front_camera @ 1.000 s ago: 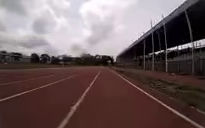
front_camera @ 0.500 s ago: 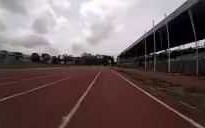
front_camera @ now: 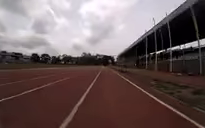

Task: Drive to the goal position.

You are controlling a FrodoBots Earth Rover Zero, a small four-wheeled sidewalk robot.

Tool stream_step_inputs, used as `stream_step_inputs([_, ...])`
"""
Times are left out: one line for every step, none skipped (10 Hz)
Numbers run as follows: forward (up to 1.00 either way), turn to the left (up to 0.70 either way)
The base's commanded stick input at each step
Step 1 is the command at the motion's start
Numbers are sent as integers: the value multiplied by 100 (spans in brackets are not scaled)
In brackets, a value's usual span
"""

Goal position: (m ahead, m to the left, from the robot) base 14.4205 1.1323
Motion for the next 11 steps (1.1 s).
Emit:
stream_step_inputs([70, -2])
stream_step_inputs([70, -3])
stream_step_inputs([70, -4])
stream_step_inputs([70, -5])
stream_step_inputs([70, -7])
stream_step_inputs([70, -5])
stream_step_inputs([70, -3])
stream_step_inputs([70, 0])
stream_step_inputs([70, 0])
stream_step_inputs([70, 0])
stream_step_inputs([70, 0])
